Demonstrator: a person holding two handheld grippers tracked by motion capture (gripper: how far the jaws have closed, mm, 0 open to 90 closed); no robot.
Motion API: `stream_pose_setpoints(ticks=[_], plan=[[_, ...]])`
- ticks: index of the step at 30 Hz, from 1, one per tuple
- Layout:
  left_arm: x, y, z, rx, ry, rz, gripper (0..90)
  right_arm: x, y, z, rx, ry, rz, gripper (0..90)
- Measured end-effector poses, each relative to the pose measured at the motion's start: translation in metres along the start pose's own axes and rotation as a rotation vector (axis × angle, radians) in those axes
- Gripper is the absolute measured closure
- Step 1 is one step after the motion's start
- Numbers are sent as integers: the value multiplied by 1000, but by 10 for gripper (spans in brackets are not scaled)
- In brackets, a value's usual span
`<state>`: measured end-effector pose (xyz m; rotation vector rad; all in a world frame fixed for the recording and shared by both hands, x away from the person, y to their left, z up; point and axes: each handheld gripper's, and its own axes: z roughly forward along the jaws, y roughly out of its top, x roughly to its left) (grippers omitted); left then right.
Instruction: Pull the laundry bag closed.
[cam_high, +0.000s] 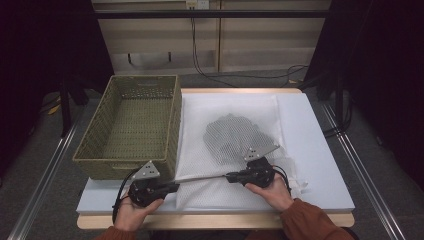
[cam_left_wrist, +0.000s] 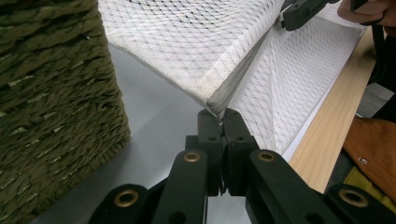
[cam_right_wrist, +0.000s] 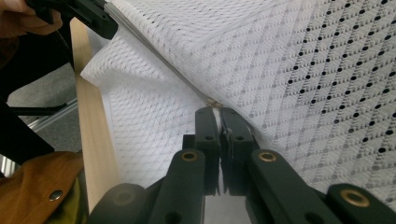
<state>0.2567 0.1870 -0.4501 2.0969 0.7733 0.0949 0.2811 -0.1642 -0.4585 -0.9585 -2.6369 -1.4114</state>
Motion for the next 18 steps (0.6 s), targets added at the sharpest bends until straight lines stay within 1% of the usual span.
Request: stream_pose_setpoints(ticks=[4,7,11,12,15,16,18], plan=[[-1,0,0,3,3,4,878,-1,0,0,0,-1,1,872],[-1,0,-1,-3,-1,-1,879,-1,0,0,0,-4,1,873],[-1,1,-1,-1,9,2,879,-3,0,-1,-5,-6,1,872],[-1,0,-1,-8,0,0,879,-3,0,-2,-6,-3,5,872],[-2,1,-1,-9,7,3,879,-2,0,-3,-8,-6,4,872],[-2,1,-1,-17,13,3,879,-2,0,-3,-7,-10,4,872],[-2,1,-1,-10,8,6,878,-3,-1,-4,-7,-7,8,872]])
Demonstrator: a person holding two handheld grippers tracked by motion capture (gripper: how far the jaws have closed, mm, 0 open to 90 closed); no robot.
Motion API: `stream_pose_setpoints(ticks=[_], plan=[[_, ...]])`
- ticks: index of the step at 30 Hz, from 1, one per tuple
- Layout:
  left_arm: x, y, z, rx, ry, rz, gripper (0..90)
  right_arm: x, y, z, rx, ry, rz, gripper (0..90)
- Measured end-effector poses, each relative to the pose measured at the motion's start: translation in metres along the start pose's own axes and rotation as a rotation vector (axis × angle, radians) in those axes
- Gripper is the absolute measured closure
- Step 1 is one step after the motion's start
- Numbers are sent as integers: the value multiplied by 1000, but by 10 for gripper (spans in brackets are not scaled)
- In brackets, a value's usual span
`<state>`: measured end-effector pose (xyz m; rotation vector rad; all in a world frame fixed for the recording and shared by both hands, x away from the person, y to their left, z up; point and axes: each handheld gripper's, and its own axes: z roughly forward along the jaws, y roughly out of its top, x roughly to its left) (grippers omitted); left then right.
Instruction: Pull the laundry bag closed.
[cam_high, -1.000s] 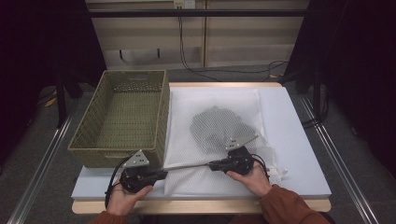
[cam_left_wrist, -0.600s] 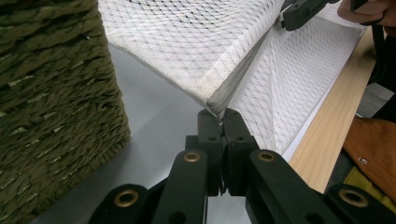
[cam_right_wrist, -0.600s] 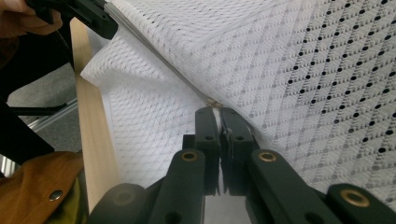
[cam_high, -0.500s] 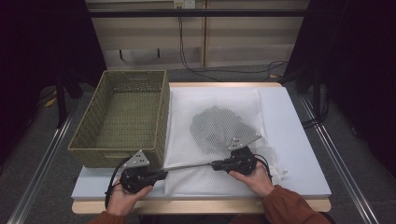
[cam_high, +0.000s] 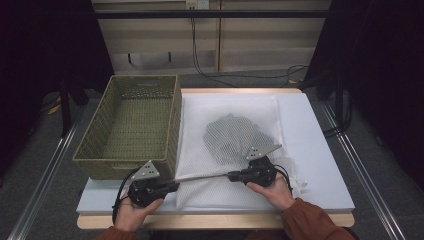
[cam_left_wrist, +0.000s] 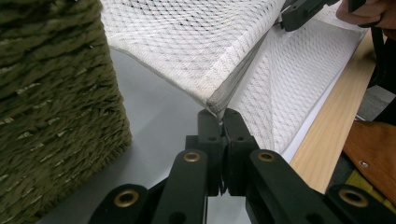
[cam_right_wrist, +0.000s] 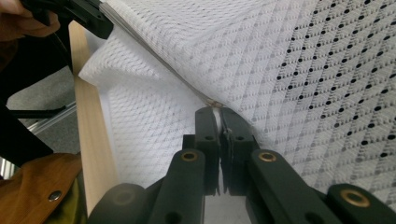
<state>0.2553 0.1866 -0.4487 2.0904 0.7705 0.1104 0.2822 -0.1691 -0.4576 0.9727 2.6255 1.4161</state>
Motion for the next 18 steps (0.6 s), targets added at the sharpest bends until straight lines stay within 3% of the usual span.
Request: stream_pose_setpoints(ticks=[18], plan=[[1,0,0,1,-1,-1,879,-1,-4,-6,-6,-6,6,872]])
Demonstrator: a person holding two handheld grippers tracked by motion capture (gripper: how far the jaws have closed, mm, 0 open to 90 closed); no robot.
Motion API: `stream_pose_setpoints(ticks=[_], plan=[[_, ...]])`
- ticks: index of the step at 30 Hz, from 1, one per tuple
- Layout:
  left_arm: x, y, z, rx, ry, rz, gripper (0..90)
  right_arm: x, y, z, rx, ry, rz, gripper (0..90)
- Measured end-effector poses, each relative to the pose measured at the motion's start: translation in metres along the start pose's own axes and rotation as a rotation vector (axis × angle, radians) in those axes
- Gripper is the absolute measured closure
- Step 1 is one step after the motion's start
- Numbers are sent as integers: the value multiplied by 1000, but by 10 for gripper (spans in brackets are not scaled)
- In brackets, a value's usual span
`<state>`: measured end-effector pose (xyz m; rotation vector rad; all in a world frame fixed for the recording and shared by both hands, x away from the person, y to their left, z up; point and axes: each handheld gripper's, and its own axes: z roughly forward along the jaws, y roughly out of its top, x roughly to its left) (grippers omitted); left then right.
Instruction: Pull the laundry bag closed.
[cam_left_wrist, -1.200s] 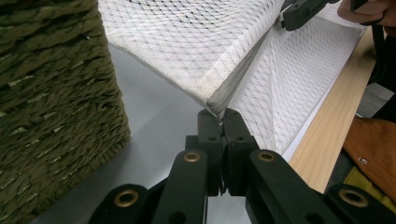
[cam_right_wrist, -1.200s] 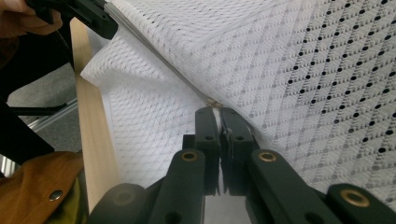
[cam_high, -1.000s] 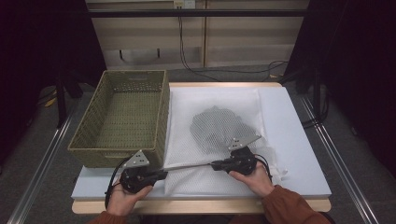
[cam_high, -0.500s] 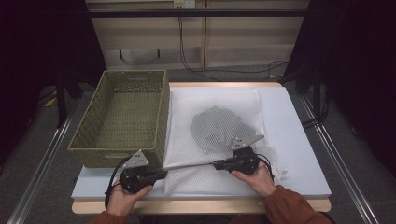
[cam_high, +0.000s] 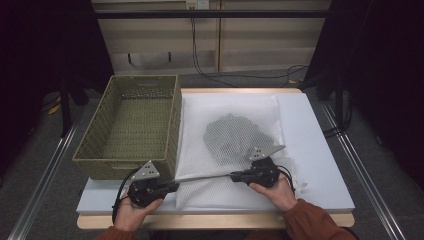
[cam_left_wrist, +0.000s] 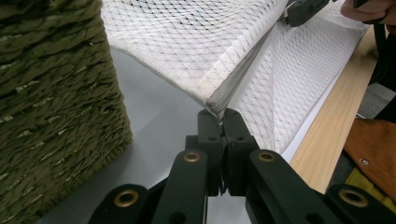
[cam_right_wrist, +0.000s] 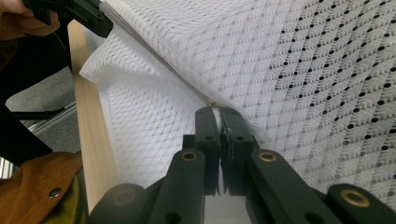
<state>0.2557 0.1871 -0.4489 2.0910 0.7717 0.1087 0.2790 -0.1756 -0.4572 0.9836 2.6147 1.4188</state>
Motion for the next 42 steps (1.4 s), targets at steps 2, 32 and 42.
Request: stream_pose_setpoints(ticks=[2,32,42], plan=[[0,0,0,-3,2,1,879,0,0,0,1,-2,-2,872],[0,2,-3,0,0,20,879,4,-9,-12,-11,1,4,872],[0,1,-2,-2,-1,16,879,1,-12,-14,-10,-12,19,872]])
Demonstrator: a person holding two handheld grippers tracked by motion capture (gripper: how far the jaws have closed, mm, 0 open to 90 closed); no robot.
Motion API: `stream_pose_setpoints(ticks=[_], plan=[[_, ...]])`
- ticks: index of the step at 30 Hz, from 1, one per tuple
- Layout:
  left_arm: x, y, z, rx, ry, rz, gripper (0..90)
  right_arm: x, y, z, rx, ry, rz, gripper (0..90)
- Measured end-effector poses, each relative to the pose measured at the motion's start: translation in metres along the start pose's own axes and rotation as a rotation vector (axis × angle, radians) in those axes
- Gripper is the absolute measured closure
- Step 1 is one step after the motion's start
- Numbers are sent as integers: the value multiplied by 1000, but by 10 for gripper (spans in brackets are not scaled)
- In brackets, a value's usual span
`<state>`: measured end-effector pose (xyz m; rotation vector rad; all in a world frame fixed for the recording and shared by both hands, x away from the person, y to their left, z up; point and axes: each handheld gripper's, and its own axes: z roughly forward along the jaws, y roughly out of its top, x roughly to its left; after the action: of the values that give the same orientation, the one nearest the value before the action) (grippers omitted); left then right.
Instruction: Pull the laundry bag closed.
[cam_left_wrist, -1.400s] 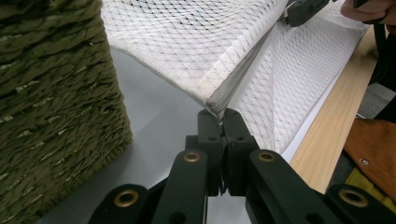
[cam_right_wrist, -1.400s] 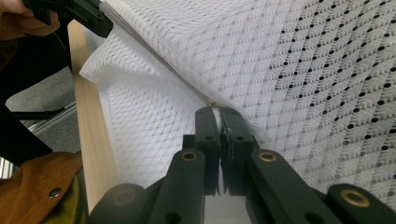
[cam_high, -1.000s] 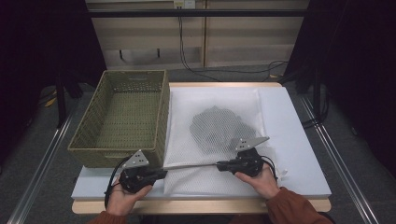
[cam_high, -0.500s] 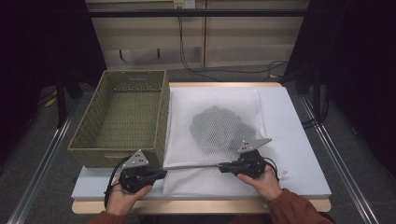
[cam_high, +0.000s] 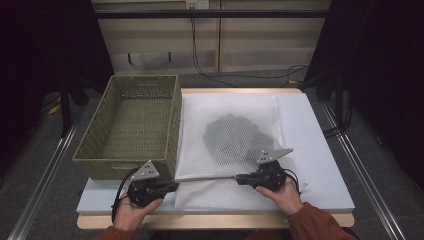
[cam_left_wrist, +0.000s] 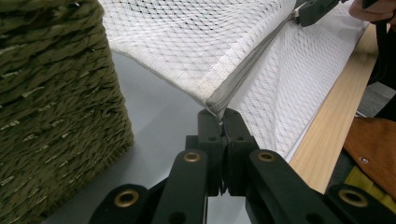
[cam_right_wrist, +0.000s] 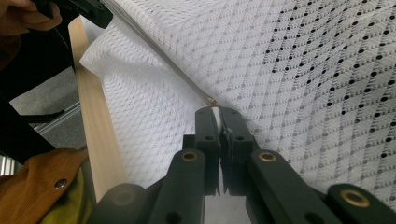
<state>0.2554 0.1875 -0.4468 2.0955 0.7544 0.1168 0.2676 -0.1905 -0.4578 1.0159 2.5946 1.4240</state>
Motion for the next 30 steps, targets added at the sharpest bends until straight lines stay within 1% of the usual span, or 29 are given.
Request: stream_pose_setpoints(ticks=[2,4,7,8,9,14,16,19,28,29,30], plan=[[0,0,0,0,-2,-2,879,1,0,0,1,0,-1,872],[0,1,-1,3,7,2,879,1,-1,0,0,-3,-3,873],[0,0,-1,2,-2,2,879,0,-2,-1,3,-8,1,872],[0,0,-1,3,5,3,880,0,-2,-2,0,-1,0,873],[0,0,-1,1,-4,-1,879,1,-2,-3,-1,-3,1,873],[0,0,-1,3,-2,0,879,-1,-5,-11,-10,-16,9,873],[0,0,-1,4,-3,1,879,-3,-8,-16,-23,-15,24,873],[0,0,-1,3,1,-2,879,-3,-12,-20,-21,-22,30,872],[0,0,-1,0,-2,-4,879,-4,-12,-20,-19,-25,29,872],[0,0,-2,4,2,-1,879,-5,-12,-20,-19,-25,29,872],[1,0,-1,-2,-3,-6,879,-5,-12,-20,-19,-26,30,873]])
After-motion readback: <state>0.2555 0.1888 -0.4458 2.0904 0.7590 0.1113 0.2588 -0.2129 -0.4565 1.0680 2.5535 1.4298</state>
